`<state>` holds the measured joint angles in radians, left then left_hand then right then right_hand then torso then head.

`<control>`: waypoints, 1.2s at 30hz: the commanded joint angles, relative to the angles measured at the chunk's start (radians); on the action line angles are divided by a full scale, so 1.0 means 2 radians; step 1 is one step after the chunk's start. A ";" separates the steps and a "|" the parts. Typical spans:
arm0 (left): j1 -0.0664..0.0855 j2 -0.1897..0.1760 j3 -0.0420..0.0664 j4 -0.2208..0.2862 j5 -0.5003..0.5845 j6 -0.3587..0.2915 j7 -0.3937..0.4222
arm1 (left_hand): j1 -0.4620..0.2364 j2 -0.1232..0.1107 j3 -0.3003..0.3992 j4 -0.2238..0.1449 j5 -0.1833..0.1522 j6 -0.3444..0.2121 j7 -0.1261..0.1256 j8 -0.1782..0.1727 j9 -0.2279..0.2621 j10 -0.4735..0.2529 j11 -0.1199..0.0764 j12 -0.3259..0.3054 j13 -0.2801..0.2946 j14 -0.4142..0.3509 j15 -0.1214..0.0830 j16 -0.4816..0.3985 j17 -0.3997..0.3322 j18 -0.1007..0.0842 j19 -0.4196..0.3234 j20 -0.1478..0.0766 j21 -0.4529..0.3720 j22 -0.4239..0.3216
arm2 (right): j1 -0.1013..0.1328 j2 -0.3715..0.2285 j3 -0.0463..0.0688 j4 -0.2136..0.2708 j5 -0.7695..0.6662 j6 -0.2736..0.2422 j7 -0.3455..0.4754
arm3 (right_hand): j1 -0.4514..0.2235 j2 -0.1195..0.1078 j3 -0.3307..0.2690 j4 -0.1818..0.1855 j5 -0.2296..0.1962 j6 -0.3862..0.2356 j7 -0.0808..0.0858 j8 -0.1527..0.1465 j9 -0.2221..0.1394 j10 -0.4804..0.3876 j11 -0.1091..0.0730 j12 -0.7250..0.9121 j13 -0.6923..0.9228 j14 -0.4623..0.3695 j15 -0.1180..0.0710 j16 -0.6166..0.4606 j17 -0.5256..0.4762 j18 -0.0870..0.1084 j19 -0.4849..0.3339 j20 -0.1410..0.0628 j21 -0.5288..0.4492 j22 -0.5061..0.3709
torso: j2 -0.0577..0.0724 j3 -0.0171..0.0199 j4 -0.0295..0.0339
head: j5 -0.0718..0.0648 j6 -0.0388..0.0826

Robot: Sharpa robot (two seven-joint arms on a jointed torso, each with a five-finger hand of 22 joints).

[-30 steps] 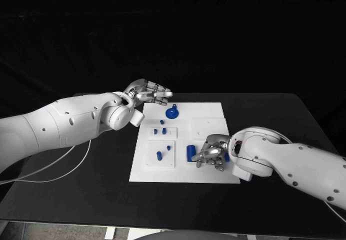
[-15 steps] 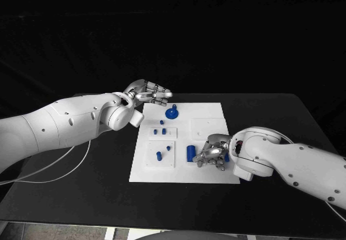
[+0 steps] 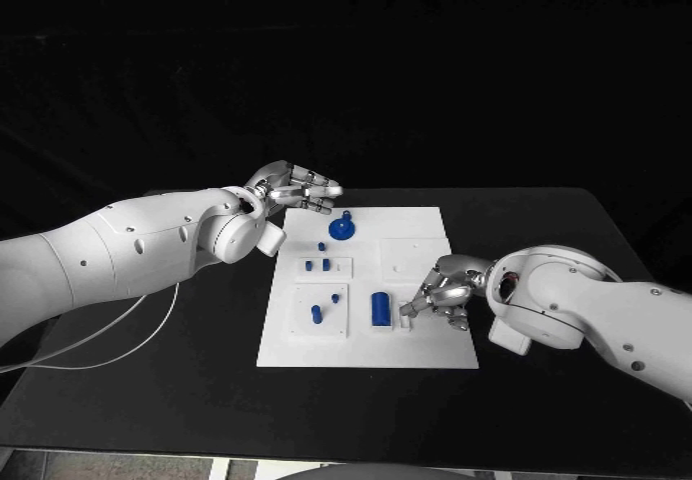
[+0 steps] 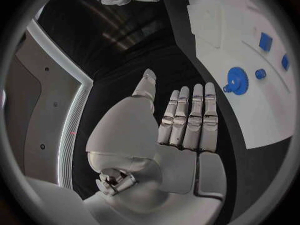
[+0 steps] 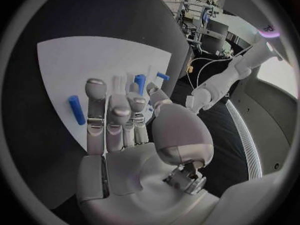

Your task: Assemble the parts on the task board

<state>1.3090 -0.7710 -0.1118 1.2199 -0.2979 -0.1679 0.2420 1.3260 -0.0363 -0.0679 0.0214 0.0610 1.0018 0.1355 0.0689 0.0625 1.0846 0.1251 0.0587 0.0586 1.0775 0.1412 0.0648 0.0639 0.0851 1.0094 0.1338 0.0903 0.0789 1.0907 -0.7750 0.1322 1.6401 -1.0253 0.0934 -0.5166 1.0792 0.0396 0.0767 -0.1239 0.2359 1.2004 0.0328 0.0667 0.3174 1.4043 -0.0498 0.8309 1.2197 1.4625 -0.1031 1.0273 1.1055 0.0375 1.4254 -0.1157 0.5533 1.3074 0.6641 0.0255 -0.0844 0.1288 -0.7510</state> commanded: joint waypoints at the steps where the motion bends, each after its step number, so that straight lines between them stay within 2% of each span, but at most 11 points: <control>1: 0.000 -0.001 0.000 0.002 0.000 0.004 0.008 | -0.003 -0.001 0.000 0.002 -0.003 0.001 0.000 0.003 0.001 0.001 0.003 0.000 0.001 0.001 0.001 -0.001 0.001 -0.008 -0.003 0.000 0.000 0.000 | 0.000 -0.014 0.014 -0.005 0.005 0.001 0.050 | 0.014 0.003 -0.001 -0.007 -0.002 -0.008 0.002 -0.002 -0.005 0.000 0.003 0.005 0.001 0.000 0.003 0.003 0.000 0.006 0.000 0.003 0.002 0.035 | -0.001 -0.0006 -0.0016 | -0.003 0.003; 8: 0.000 -0.002 0.000 0.002 -0.004 0.002 0.007 | 0.000 -0.003 0.001 0.000 -0.003 0.001 0.001 0.003 0.001 0.002 0.003 0.000 0.001 0.003 0.001 -0.001 0.001 -0.009 -0.002 0.000 0.001 0.000 | 0.000 -0.038 0.041 -0.011 -0.028 0.020 0.026 | 0.012 0.002 -0.016 -0.002 -0.031 -0.020 0.008 -0.002 -0.021 -0.004 0.006 0.001 -0.003 -0.002 0.005 -0.003 -0.005 0.007 -0.003 0.004 -0.005 0.034 | -0.004 0.0008 -0.0058 | -0.010 0.005; 12: 0.000 -0.003 0.000 0.002 -0.005 0.005 0.007 | -0.001 -0.002 0.002 -0.001 -0.003 0.005 0.001 0.004 0.001 0.005 0.002 0.000 0.001 0.003 0.000 -0.001 0.001 -0.010 -0.002 -0.001 0.001 0.000 | 0.000 -0.047 0.046 -0.012 -0.069 0.028 -0.001 | 0.015 0.002 -0.017 0.005 -0.038 -0.015 0.008 -0.002 -0.048 -0.005 0.006 0.001 -0.005 -0.001 0.005 -0.005 -0.006 0.007 -0.002 0.004 -0.009 0.033 | -0.004 0.0004 -0.0058 | -0.012 0.006; 15: 0.000 -0.004 0.000 0.002 -0.005 0.007 0.007 | -0.001 -0.001 0.001 -0.001 -0.003 0.006 0.001 0.004 0.001 0.006 0.002 0.000 0.001 0.004 0.000 -0.001 0.001 -0.010 -0.002 -0.001 0.001 0.000 | 0.000 -0.050 0.048 -0.011 -0.124 0.033 -0.015 | 0.016 0.003 -0.010 0.006 -0.044 -0.013 0.007 -0.002 -0.051 -0.004 0.006 0.000 -0.006 -0.001 0.005 -0.005 -0.006 0.008 -0.002 0.005 -0.008 0.033 | -0.005 0.0008 -0.0063 | -0.015 0.006; 18: 0.000 -0.004 0.000 0.002 -0.005 0.007 0.006 | -0.001 -0.001 0.000 -0.002 -0.003 0.006 0.001 0.003 0.001 0.007 0.002 0.000 0.001 0.004 0.000 -0.001 0.001 -0.010 -0.002 -0.001 0.001 0.000 | -0.001 -0.051 0.049 -0.012 -0.150 0.039 -0.025 | 0.017 -0.003 0.010 0.014 -0.082 -0.008 0.006 -0.002 -0.052 -0.003 0.005 0.001 -0.006 0.000 0.005 -0.003 -0.005 0.008 -0.001 0.006 -0.004 0.034 | -0.005 0.0009 -0.0067 | -0.016 0.006; 19: 0.000 -0.004 0.000 0.002 -0.005 0.007 0.006 | -0.001 -0.001 0.000 -0.002 -0.003 0.006 0.002 0.003 0.001 0.007 0.003 0.000 0.001 0.003 0.000 -0.001 0.001 -0.010 -0.002 -0.001 0.001 0.000 | -0.001 -0.051 0.049 -0.013 -0.158 0.042 -0.030 | 0.014 -0.023 0.043 0.029 -0.091 -0.005 0.006 -0.002 -0.054 -0.002 0.005 0.000 -0.006 0.000 0.005 -0.001 -0.004 0.008 -0.002 0.006 -0.003 0.034 | -0.005 0.0008 -0.0067 | -0.016 0.006; 22: 0.000 -0.003 0.000 0.002 -0.005 0.007 0.006 | -0.002 -0.002 0.000 -0.002 -0.003 0.010 0.004 0.004 0.001 0.008 0.005 0.000 0.001 0.000 0.002 -0.002 0.000 -0.010 -0.003 -0.001 0.000 0.000 | -0.003 -0.047 0.047 -0.016 -0.176 0.048 -0.045 | 0.010 -0.031 0.061 0.046 -0.082 0.000 0.004 -0.002 -0.050 0.003 0.004 0.003 -0.005 0.001 0.005 0.004 0.001 0.009 0.001 0.007 0.009 0.037 | -0.006 -0.0001 -0.0060 | -0.017 0.008; 24: 0.000 -0.003 0.000 0.003 -0.005 0.006 0.006 | -0.002 -0.002 0.000 -0.001 -0.003 0.011 0.004 0.004 0.001 0.009 0.006 0.000 0.001 -0.001 0.002 -0.001 0.001 -0.010 -0.003 0.000 0.000 0.000 | -0.006 -0.043 0.045 -0.018 -0.181 0.048 -0.052 | 0.011 -0.034 0.063 0.053 -0.084 0.000 0.003 -0.001 -0.044 0.005 0.003 0.001 -0.004 0.000 0.006 0.006 0.002 0.010 0.001 0.008 0.011 0.037 | -0.005 0.0006 -0.0065 | -0.018 0.010; 28: 0.000 -0.003 0.000 0.003 -0.005 0.004 0.005 | -0.003 -0.005 0.001 0.000 -0.003 0.011 0.005 0.003 0.001 0.010 0.008 0.000 0.001 -0.004 0.004 -0.002 0.000 -0.010 -0.004 0.001 -0.001 -0.001 | -0.010 -0.033 0.040 -0.024 -0.189 0.045 -0.064 | 0.011 -0.037 0.064 0.059 -0.084 -0.001 0.003 -0.002 -0.034 0.006 0.003 -0.001 -0.002 0.000 0.006 0.006 0.002 0.011 0.000 0.010 0.012 0.037 | -0.004 0.0012 -0.0066 | -0.017 0.010; 30: 0.000 -0.003 0.000 0.004 -0.005 0.003 0.006 | -0.003 -0.011 0.005 0.005 -0.003 0.007 0.007 0.003 0.001 0.006 0.010 0.001 0.001 -0.007 0.005 -0.001 0.001 -0.009 -0.007 0.002 -0.002 -0.001 | -0.012 -0.028 0.037 -0.027 -0.195 0.044 -0.069 | 0.011 -0.038 0.064 0.061 -0.076 0.002 0.002 -0.001 -0.027 0.005 0.002 -0.007 -0.004 0.000 0.005 0.004 0.001 0.011 -0.001 0.009 0.010 0.036 | -0.004 0.0005 -0.0057 | -0.019 0.010; 36: 0.000 -0.003 0.000 0.004 -0.005 0.001 0.007 | -0.003 -0.014 0.008 0.008 -0.003 0.005 0.007 0.003 0.001 0.004 0.010 0.000 0.001 -0.009 0.006 -0.002 0.000 -0.009 -0.007 0.003 -0.003 -0.001 | -0.015 -0.017 0.029 -0.037 -0.200 0.042 -0.076 | 0.009 -0.050 0.074 0.078 -0.072 0.000 -0.001 -0.001 0.012 0.007 0.000 -0.016 -0.005 0.000 0.003 0.001 -0.003 0.008 -0.002 0.005 0.007 0.035 | -0.004 0.0003 -0.0054 | -0.019 0.008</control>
<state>1.3085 -0.7777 -0.1128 1.2253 -0.3043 -0.1673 0.2430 1.3196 -0.0567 -0.0558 0.0355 0.0610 1.0125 0.1462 0.0726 0.0625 1.0952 0.1434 0.0587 0.0586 1.0664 0.1524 0.0648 0.0639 0.0697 1.0022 0.1410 0.0903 0.0778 1.0619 -0.8099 0.1891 1.5686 -1.3847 0.1620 -0.6366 1.0963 -0.0519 0.2241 0.0276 0.0891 1.1982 0.0324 0.0667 0.3363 1.4154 -0.0466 0.8050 1.2072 1.4613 -0.0947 1.0350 1.1015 0.0532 1.4254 -0.1050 0.5713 1.3081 0.6561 0.0267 -0.0958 0.0905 -0.7332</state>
